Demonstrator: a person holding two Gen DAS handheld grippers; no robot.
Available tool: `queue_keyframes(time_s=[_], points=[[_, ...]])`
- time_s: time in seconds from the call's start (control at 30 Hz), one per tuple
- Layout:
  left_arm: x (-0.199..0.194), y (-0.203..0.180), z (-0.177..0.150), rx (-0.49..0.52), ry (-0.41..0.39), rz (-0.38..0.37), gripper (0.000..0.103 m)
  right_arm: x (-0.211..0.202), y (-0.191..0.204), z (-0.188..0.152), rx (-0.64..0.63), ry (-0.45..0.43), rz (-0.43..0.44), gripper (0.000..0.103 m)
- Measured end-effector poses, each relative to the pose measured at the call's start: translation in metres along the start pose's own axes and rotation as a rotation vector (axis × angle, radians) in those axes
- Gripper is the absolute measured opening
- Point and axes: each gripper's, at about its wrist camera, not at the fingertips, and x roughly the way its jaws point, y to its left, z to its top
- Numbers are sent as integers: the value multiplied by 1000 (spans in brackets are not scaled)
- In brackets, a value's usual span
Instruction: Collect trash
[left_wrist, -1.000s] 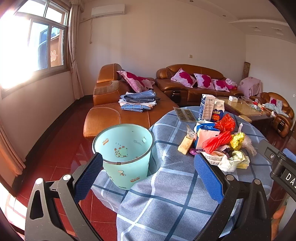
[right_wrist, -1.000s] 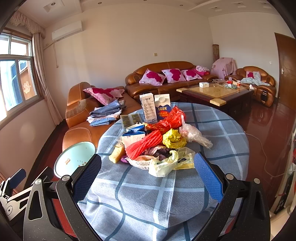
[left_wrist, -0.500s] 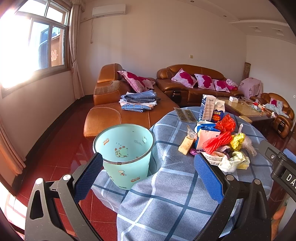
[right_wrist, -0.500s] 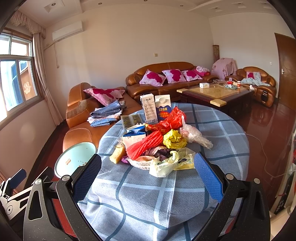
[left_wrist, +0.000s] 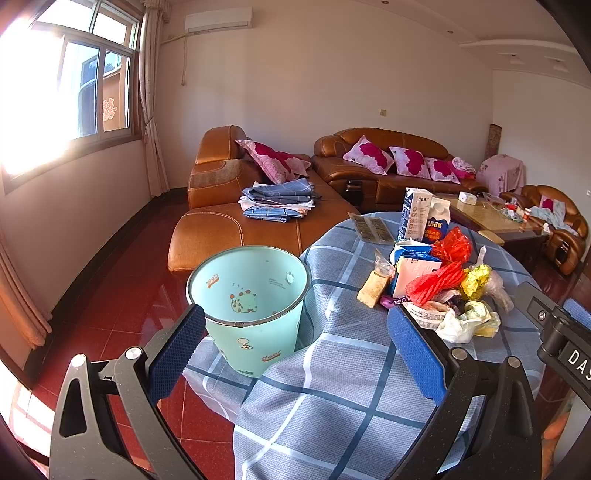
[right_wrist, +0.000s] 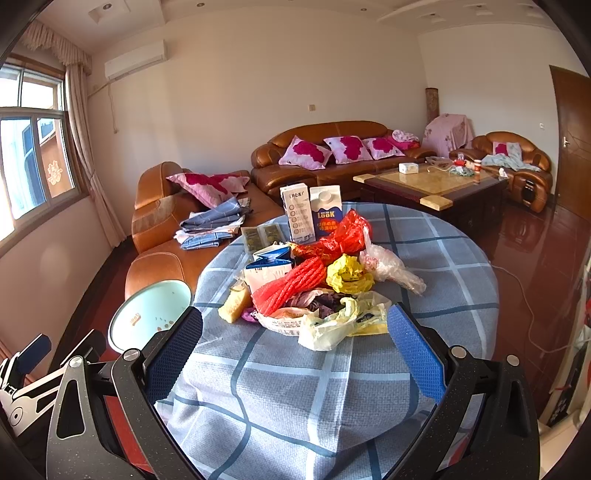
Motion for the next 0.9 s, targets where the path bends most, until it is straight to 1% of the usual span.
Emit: queue_keyframes(time_s=[0.43,0.53,0.63,0.73,0.83,0.9], points=[[4,4,-3,-4,10,-5,97,2,-1,-3,1,-2,-7,98],[11,7,-6,-8,28,-23,97,8,-9,-5,16,12,-17,98],[20,10,-10,-20,46,-9,97,15,-19,-8,29,30,-39,98],[31,13,-12,-45,71,-20,97,21,-29,-8,47,38,-55,98],[39,15,-13,-69,79,-38,97,25,-34,-7,46,30,-62,98],[44,13,-12,-62,72,-51,97,26,-35,-5,28,9,-74,98]])
